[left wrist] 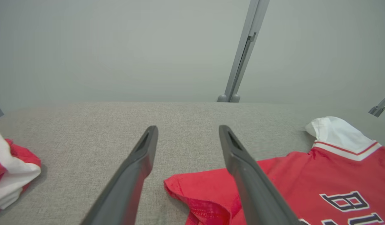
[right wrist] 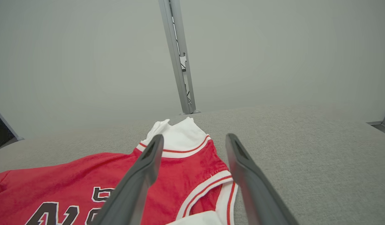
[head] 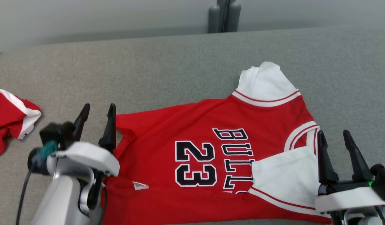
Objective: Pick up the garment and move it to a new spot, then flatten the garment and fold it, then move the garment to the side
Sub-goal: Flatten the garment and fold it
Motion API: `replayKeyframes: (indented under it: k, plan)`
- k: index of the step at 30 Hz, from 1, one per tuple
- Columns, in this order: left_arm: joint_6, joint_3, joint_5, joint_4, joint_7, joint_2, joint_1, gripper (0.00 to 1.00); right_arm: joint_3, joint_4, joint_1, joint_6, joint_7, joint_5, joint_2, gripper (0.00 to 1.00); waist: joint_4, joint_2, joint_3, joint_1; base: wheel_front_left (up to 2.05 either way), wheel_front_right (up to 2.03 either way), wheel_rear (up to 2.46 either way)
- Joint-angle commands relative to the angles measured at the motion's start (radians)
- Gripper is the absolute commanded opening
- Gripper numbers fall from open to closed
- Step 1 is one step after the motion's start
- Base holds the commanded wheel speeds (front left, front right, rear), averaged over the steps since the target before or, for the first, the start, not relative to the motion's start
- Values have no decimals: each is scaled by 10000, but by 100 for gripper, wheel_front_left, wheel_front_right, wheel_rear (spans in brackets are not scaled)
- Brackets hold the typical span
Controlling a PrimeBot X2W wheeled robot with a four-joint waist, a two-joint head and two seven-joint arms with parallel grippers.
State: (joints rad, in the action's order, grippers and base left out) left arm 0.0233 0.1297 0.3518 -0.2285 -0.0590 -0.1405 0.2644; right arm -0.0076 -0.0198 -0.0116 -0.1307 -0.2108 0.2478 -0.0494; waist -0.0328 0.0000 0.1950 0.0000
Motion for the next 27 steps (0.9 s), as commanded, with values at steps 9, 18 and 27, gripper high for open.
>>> replayKeyframes:
  k: [9,18,27]
  plan:
    - [-678,50,805,-2430,2055,-325,1821,100,331,-393,-631,-1,-281,197,-37,100,-469,0,919,0,0,0,0]
    - [-1004,-2,1367,-3531,2594,-384,2228,0,266,-720,-817,-1,-415,264,-38,100,-577,0,1040,0,0,0,0]
    - [-1043,66,1281,-3414,2070,-494,2523,0,-67,-1082,-1550,-1,-495,309,-252,100,-471,0,1161,0,0,0,0]
